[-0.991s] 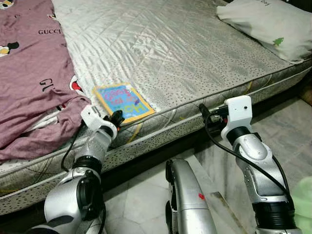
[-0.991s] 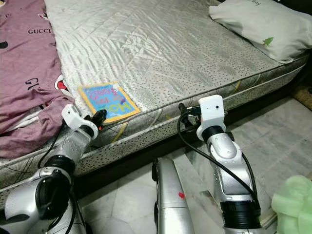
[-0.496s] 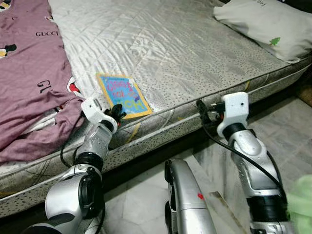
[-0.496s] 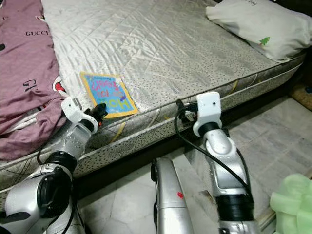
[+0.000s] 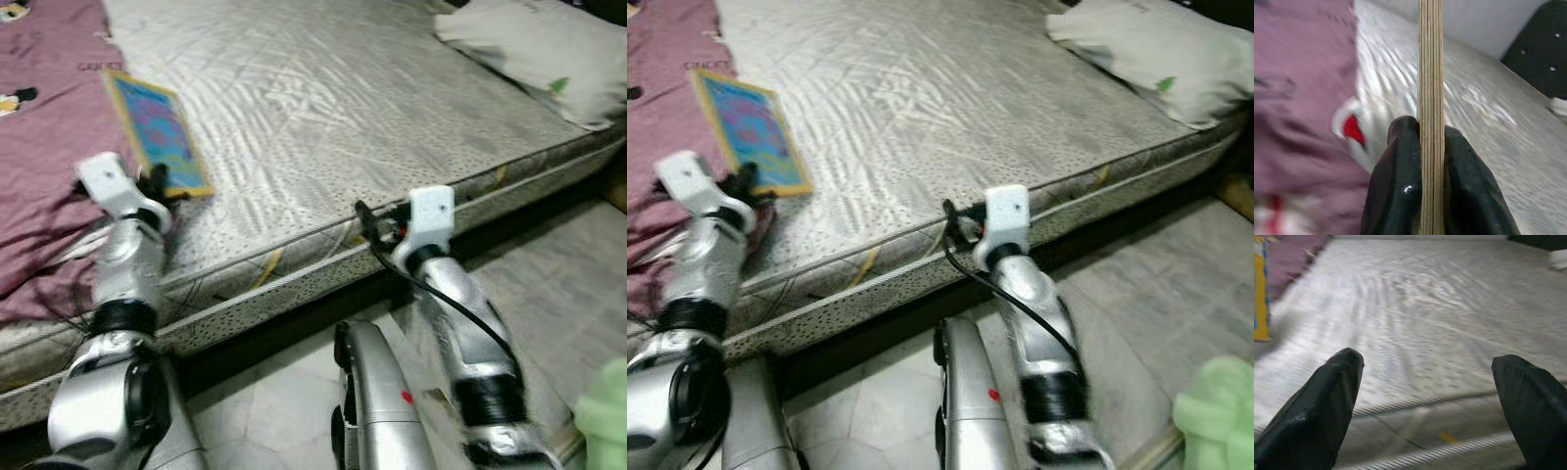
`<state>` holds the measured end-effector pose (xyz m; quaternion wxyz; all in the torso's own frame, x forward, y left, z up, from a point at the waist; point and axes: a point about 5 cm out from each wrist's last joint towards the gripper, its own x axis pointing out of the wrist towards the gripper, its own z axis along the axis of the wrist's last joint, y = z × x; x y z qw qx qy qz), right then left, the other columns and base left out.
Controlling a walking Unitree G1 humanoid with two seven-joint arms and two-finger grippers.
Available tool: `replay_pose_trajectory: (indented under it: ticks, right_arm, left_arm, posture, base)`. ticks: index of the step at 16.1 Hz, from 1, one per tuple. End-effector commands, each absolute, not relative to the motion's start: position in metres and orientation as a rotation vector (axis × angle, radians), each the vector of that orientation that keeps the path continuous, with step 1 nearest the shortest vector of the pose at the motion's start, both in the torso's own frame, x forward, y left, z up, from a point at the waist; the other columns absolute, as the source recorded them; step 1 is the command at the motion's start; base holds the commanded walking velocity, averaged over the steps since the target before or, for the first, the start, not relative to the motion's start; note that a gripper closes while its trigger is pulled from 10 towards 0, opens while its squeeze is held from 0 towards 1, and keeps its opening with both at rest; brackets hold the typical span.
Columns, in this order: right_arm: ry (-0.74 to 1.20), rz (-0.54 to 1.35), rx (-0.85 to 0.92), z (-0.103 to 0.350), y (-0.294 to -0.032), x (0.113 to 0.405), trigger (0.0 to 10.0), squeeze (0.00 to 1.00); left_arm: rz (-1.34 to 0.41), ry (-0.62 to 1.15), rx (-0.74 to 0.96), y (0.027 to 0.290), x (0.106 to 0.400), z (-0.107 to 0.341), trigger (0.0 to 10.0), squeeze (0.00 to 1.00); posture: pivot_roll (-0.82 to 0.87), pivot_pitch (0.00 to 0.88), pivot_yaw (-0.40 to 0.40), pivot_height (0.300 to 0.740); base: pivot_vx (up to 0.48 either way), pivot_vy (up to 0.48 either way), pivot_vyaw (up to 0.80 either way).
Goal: Clean up the room
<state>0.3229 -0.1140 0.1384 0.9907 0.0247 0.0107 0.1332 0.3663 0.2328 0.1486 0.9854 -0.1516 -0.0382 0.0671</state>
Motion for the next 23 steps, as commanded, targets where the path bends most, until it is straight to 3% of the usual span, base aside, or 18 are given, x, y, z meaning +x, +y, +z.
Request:
replay_pose_trajectory:
  ticks: [1, 5, 6, 11, 23]
  right_arm:
    - [0.01, 0.251, 0.083, 0.14, -0.114, 0.326, 10.0, 0.0]
    - [-0.004, 0.286, 0.179, 0.139, -0.101, 0.327, 10.0, 0.0]
    - [-0.013, 0.309, 0.208, 0.14, -0.097, 0.326, 10.0, 0.0]
    - [-0.018, 0.336, 0.279, 0.142, -0.089, 0.33, 10.0, 0.0]
    - [-0.041, 0.303, 0.281, 0.146, -0.094, 0.334, 10.0, 0.0]
  left_arm:
    - [0.122, -0.16, -0.235, 0.236, 0.365, 0.169, 0.0, 0.0]
    - [0.161, -0.16, -0.057, 0.246, 0.339, 0.165, 0.0, 0.0]
    - [0.182, -0.154, -0.021, 0.244, 0.33, 0.161, 10.0, 0.0]
    - [0.243, -0.129, 0.088, 0.228, 0.304, 0.148, 10.0, 0.0]
    - [0.246, -0.223, 0.088, 0.217, 0.304, 0.167, 10.0, 0.0]
  posture:
    - [-0.09, 0.0, -0.045, 0.47]
    - [-0.07, 0.0, -0.02, 0.47]
    - [-0.06, 0.0, -0.021, 0.47]
    - [-0.05, 0.0, -0.02, 0.517]
    - [-0.06, 0.0, -0.023, 0.669]
  base:
    - [0.0, 0.0, 0.0]
    - [0.0, 0.0, 0.0]
    - [0.0, 0.0, 0.0]
    - [0.0, 0.0, 0.0]
    - [0.0, 0.0, 0.0]
